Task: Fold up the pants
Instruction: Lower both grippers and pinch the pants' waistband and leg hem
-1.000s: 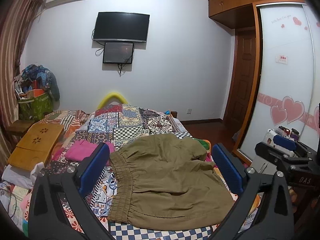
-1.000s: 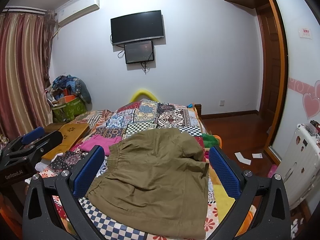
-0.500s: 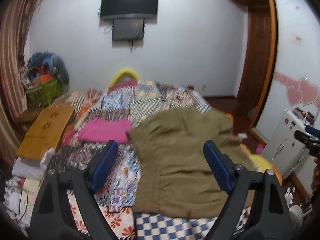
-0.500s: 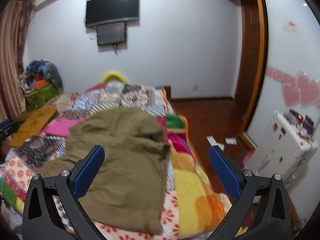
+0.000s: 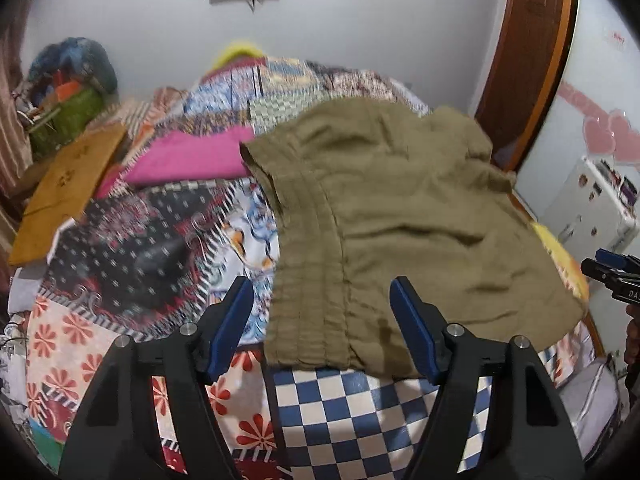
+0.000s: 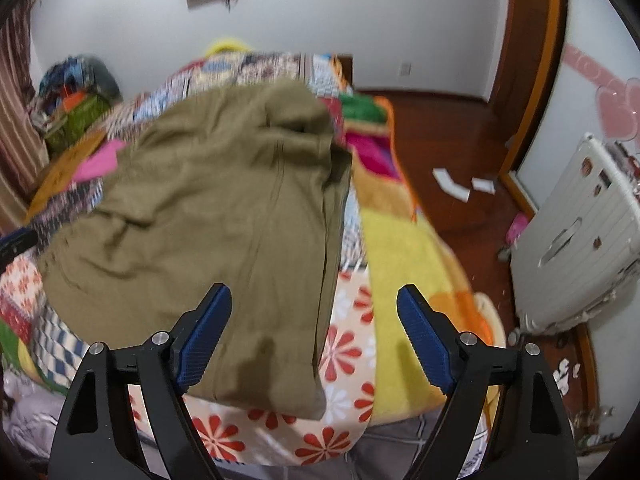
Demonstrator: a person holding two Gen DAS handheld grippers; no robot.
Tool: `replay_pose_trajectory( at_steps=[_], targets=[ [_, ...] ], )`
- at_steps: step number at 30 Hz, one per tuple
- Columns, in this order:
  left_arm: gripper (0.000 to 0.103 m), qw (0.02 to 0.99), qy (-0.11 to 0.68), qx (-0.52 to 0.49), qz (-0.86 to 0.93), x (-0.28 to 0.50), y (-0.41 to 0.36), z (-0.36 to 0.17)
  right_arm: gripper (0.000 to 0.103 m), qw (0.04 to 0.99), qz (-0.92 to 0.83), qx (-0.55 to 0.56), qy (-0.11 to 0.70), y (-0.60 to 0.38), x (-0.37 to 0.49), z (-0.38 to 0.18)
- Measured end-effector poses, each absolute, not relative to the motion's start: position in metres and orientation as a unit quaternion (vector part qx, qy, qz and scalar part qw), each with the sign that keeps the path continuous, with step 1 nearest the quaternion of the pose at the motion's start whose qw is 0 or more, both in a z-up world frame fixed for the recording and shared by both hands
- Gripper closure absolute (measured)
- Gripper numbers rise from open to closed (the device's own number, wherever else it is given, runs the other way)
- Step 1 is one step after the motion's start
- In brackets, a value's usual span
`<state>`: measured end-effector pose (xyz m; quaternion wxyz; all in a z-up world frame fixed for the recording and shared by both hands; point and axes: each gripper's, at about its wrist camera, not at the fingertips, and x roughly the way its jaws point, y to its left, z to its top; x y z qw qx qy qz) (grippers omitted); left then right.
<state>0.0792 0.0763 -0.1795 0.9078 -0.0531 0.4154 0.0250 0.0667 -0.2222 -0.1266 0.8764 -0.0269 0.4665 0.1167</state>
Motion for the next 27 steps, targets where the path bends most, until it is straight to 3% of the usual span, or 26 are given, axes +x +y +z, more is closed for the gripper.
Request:
replay_pose_trajectory(
  at_steps=[3, 4, 9, 10, 11, 16, 18, 20, 27],
  targets=[
    [0.032, 0.897, 0.438, -0.057, 0.015, 0.083, 0.074, -0.193, 0.024, 0.863, 0.122, -0.026, 0.490, -0.225, 0.068, -0.141],
    [0.036, 0.894, 0.445, -0.059, 0.013, 0.085, 0.073, -0.198, 0.026, 0.859, 0.123, -0.023, 0.497, -0.225, 0.069, -0.145],
    [0.041, 0.889, 0.454, -0.057, 0.010, 0.087, 0.070, -0.207, 0.044, 0.835, 0.146, 0.016, 0.530, -0.232, 0.073, -0.157],
    [0.055, 0.888, 0.455, -0.063, 0.001, 0.087, 0.071, -0.206, 0.045, 0.834, 0.149, 0.019, 0.530, -0.233, 0.073, -0.157],
    [0.061, 0.886, 0.458, -0.073, -0.012, 0.086, 0.071, -0.206, 0.049, 0.831, 0.158, 0.023, 0.532, -0.235, 0.072, -0.155],
    [0.081, 0.887, 0.459, -0.049, -0.017, 0.086, 0.059, -0.202, 0.065, 0.829, 0.171, 0.023, 0.532, -0.234, 0.067, -0.157],
    [0.083, 0.886, 0.462, -0.034, -0.015, 0.085, 0.055, -0.201, 0.082, 0.830, 0.166, 0.019, 0.533, -0.233, 0.069, -0.157],
    [0.085, 0.885, 0.464, -0.031, -0.017, 0.084, 0.056, -0.201, 0.088, 0.830, 0.161, 0.019, 0.534, -0.235, 0.070, -0.159],
    [0.089, 0.878, 0.477, -0.045, -0.019, 0.070, 0.058, -0.204, 0.091, 0.829, 0.170, -0.002, 0.532, -0.228, 0.068, -0.160]
  ],
)
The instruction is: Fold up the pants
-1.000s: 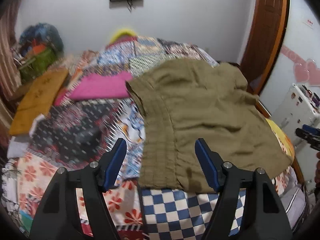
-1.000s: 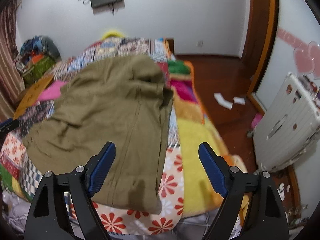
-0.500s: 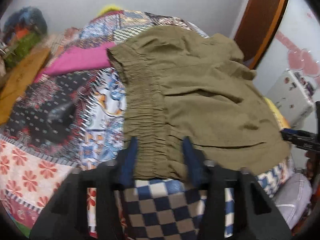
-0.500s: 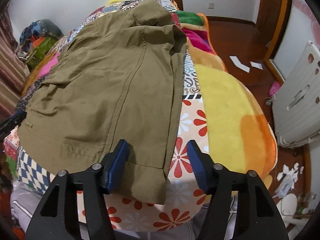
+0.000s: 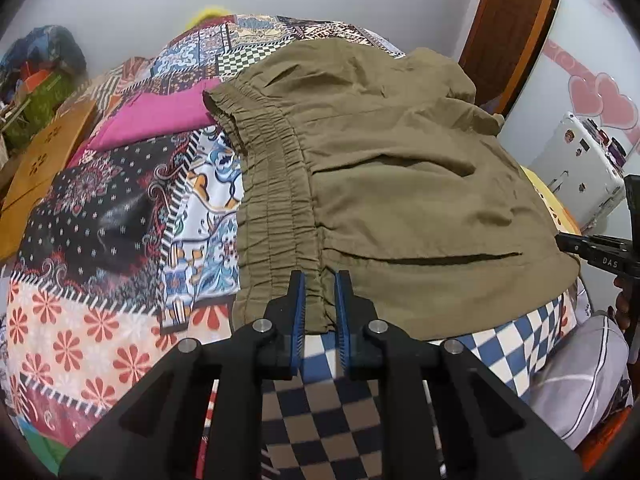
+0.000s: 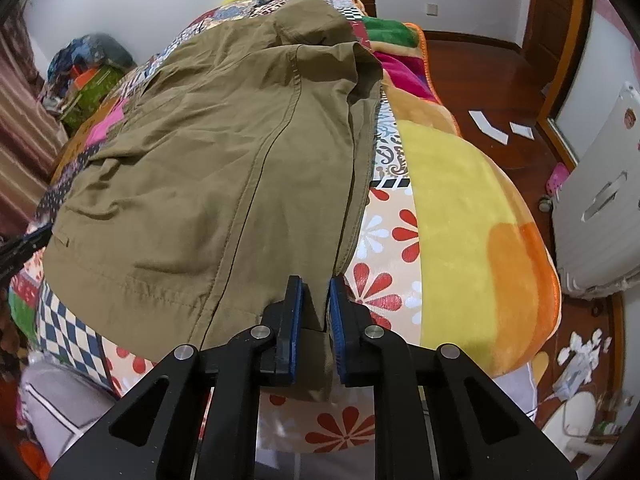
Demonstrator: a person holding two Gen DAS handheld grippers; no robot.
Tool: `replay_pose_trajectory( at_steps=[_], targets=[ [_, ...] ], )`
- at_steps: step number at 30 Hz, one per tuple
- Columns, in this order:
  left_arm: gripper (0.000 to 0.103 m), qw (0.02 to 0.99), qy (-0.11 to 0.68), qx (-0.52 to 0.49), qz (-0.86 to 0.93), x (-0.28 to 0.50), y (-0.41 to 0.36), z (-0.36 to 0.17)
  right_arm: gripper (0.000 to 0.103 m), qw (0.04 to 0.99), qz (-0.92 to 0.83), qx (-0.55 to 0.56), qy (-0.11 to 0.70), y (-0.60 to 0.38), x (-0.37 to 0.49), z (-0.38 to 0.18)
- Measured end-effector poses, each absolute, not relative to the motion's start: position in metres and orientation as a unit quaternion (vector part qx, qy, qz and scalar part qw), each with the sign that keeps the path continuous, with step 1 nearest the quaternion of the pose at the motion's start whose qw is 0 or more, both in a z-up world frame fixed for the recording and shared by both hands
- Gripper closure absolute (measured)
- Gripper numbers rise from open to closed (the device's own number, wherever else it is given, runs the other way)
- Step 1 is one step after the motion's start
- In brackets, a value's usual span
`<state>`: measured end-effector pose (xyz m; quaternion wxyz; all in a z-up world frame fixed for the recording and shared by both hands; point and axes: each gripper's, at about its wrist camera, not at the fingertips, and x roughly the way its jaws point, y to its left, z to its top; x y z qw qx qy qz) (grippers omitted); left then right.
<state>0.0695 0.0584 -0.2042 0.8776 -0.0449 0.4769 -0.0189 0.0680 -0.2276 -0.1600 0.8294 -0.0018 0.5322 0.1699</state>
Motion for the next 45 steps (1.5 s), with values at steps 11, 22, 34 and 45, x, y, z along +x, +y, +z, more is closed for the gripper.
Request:
replay_pose_trajectory(
  at_steps=[11, 22, 34, 45],
  targets=[
    [0.089, 0.878, 0.477, -0.047, -0.011, 0.056, 0.057, -0.191, 0.088, 0.821, 0.174, -0.016, 0.544, -0.235, 0.073, -0.152],
    [0.060, 0.904, 0.424, -0.057, 0.027, 0.106, 0.094, -0.143, 0.069, 0.871, 0.145, -0.011, 0.470, -0.238, 0.125, -0.105],
    [0.059, 0.890, 0.449, -0.062, 0.041, 0.205, 0.117, -0.178, 0.063, 0.869, 0.143, 0.026, 0.474, -0.220, 0.218, -0.133],
    [0.047, 0.864, 0.496, -0.076, 0.046, 0.226, 0.127, -0.235, 0.088, 0.844, 0.176, 0.064, 0.502, -0.209, 0.244, -0.169]
  ],
)
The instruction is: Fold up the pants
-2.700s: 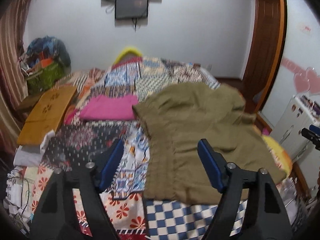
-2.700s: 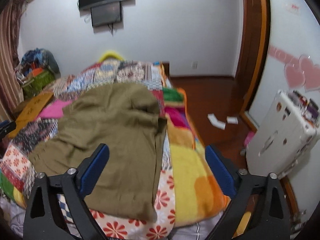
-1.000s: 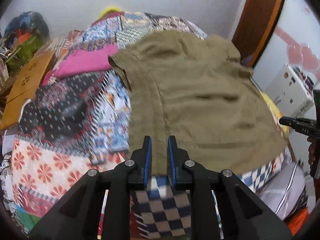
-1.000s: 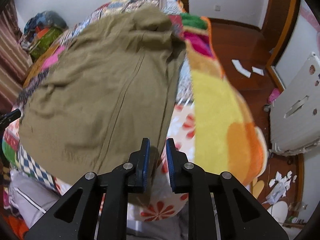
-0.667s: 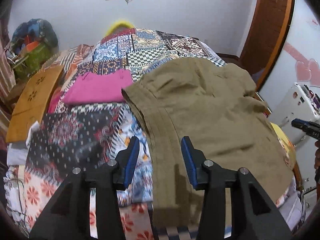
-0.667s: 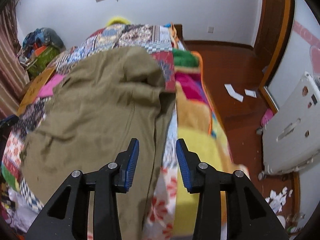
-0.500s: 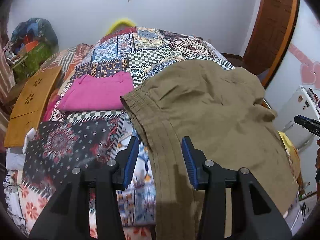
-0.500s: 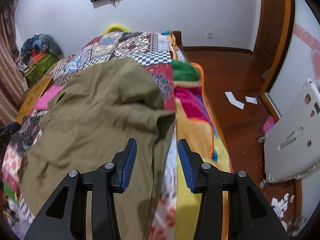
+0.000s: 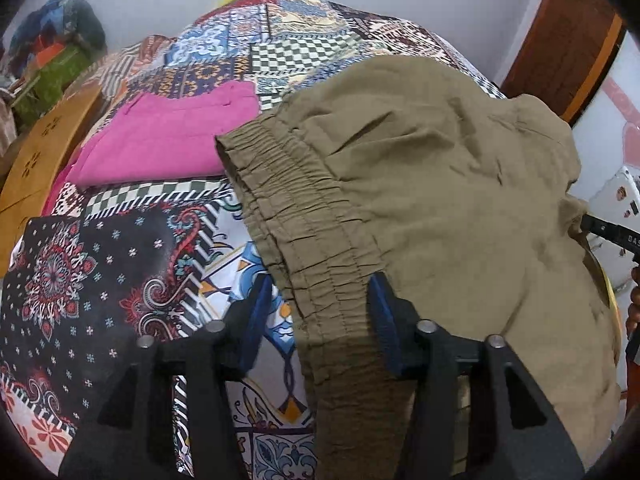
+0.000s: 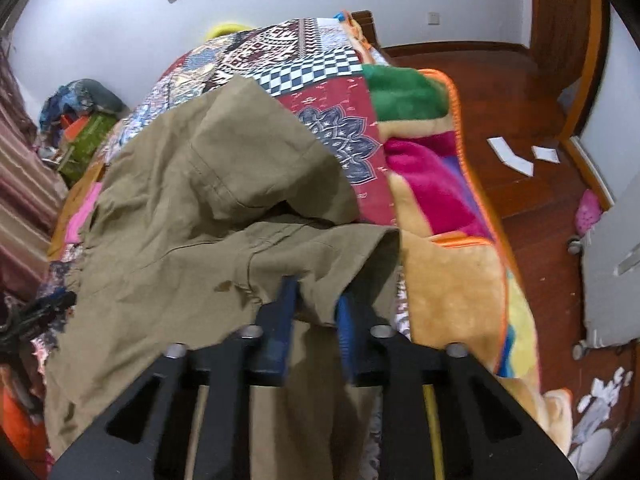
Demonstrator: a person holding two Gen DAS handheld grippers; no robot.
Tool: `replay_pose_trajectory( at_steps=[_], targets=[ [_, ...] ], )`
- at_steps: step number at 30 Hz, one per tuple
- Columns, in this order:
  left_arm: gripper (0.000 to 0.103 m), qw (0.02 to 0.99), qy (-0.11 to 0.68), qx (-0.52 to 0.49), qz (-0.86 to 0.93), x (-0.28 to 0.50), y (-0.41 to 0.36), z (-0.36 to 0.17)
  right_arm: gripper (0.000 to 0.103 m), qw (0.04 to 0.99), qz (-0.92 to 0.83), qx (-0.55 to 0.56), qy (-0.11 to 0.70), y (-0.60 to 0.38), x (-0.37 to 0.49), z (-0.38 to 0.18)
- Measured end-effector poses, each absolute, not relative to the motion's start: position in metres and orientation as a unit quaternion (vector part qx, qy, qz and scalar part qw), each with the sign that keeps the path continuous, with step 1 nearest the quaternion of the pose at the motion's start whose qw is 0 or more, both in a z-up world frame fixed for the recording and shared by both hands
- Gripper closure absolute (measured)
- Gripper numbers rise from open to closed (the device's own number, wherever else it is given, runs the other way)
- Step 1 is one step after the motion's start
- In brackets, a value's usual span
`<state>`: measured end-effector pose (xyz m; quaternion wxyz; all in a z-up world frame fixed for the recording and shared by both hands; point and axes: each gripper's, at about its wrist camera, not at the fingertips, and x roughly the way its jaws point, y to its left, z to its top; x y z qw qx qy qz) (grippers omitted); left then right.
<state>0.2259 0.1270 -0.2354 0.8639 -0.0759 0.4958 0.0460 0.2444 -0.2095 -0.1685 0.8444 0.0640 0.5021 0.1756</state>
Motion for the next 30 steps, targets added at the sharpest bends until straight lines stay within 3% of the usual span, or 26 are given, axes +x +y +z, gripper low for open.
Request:
replay_pose_trajectory(
  at_steps=[6, 10, 15, 17, 30],
  targets=[
    [0.039, 0.863, 0.493, -0.088, 0.059, 0.219, 0.131, -0.244, 0.091, 0.857, 0.143, -0.006, 0.494, -0.197, 0.238, -0.169],
    [0.039, 0.863, 0.496, -0.064, 0.067, 0.220, 0.129, -0.240, 0.090, 0.847, 0.140, -0.023, 0.513, -0.197, 0.242, -0.172],
    [0.039, 0.869, 0.486, -0.044, 0.080, 0.213, 0.140, -0.224, 0.065, 0.867, 0.121, -0.058, 0.480, -0.209, 0.227, -0.141],
    [0.039, 0.872, 0.478, -0.054, 0.086, 0.213, 0.152, -0.216, 0.062, 0.877, 0.116, -0.075, 0.461, -0.213, 0.223, -0.126],
    [0.041, 0.883, 0.456, -0.067, 0.090, 0.280, 0.183, -0.202, 0.056, 0.878, 0.172, -0.059, 0.443, -0.176, 0.295, -0.107]
  ],
)
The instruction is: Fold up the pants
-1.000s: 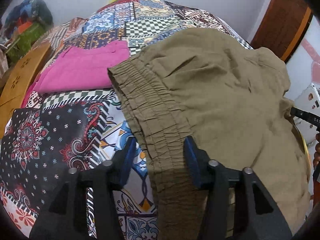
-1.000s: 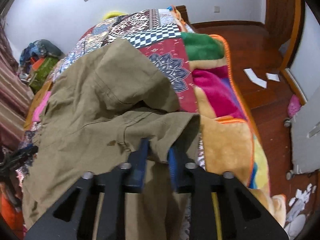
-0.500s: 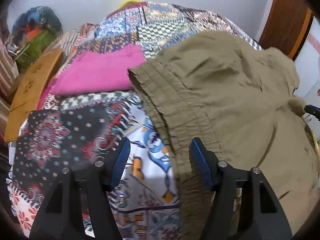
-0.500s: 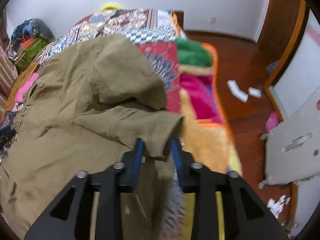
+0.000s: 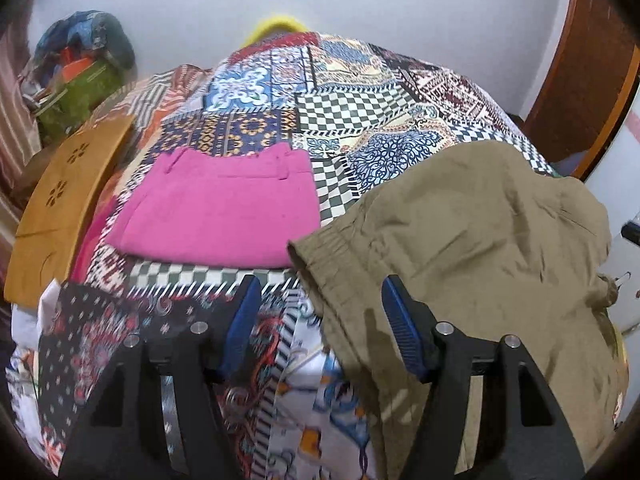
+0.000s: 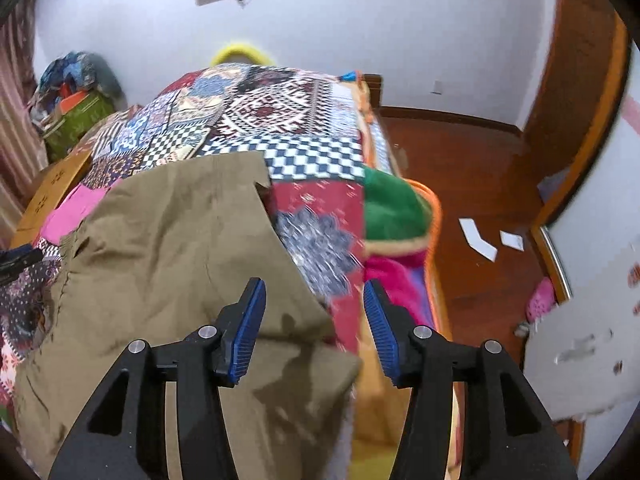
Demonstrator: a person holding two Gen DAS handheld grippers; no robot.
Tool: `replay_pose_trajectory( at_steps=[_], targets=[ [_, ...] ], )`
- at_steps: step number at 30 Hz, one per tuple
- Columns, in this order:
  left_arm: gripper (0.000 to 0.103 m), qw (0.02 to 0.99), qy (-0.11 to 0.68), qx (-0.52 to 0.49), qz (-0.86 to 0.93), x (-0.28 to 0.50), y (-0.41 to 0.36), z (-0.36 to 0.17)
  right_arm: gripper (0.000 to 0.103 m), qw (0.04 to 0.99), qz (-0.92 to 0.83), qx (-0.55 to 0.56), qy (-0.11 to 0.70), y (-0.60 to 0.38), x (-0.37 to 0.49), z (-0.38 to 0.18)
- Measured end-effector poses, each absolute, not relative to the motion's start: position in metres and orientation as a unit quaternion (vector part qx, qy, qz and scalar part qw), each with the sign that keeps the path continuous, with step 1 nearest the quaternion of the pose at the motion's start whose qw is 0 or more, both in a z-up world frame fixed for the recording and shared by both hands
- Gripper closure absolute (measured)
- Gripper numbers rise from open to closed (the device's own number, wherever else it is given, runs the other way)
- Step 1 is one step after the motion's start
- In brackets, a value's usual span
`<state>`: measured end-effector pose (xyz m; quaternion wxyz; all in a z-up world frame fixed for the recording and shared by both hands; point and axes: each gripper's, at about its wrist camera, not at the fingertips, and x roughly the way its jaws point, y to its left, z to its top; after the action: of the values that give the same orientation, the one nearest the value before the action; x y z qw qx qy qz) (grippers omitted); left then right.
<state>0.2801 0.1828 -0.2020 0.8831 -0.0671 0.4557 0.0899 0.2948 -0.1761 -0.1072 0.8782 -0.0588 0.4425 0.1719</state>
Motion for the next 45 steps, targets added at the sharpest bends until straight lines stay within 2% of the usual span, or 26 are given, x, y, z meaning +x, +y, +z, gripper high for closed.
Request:
replay_pose_trajectory(
  at_steps=[3, 7, 17, 26, 33, 34, 36, 39, 44, 45],
  targets=[
    [0.047, 0.879, 0.464, -0.060, 0.090, 0.298, 0.185, -0.212, 0.056, 0.873, 0.186, -0.071, 0.444, -0.157, 0.319, -0.108],
    [0.048, 0.874, 0.472, -0.079, 0.087, 0.315, 0.196, -0.226, 0.056, 0.867, 0.207, -0.073, 0.448, -0.138, 0.350, -0.109],
    [0.048, 0.868, 0.486, -0.084, 0.059, 0.336, 0.199, -0.245, 0.052, 0.808, 0.245, -0.063, 0.532, -0.101, 0.419, -0.152],
    [0.048, 0.868, 0.488, -0.071, 0.054, 0.344, 0.194, -0.257, 0.052, 0.777, 0.263, -0.058, 0.569, -0.081, 0.460, -0.175],
    [0.048, 0.868, 0.487, -0.086, 0.046, 0.346, 0.198, -0.261, 0.052, 0.772, 0.284, -0.037, 0.567, -0.071, 0.470, -0.179],
    [0.048, 0.868, 0.486, -0.085, 0.046, 0.346, 0.198, -0.261, 0.054, 0.773, 0.286, -0.046, 0.564, -0.068, 0.468, -0.179],
    [0.048, 0.870, 0.484, -0.084, 0.047, 0.346, 0.197, -0.260, 0.080, 0.766, 0.298, -0.054, 0.567, -0.060, 0.466, -0.182],
    [0.051, 0.872, 0.480, -0.085, 0.048, 0.344, 0.197, -0.259, 0.088, 0.776, 0.290, -0.060, 0.558, -0.055, 0.462, -0.182],
    [0.056, 0.877, 0.469, -0.086, 0.054, 0.337, 0.195, -0.253, 0.092, 0.794, 0.285, -0.054, 0.534, -0.059, 0.451, -0.169],
    [0.062, 0.879, 0.466, -0.086, 0.055, 0.335, 0.195, -0.251, 0.092, 0.798, 0.285, -0.054, 0.528, -0.059, 0.450, -0.166]
  ],
)
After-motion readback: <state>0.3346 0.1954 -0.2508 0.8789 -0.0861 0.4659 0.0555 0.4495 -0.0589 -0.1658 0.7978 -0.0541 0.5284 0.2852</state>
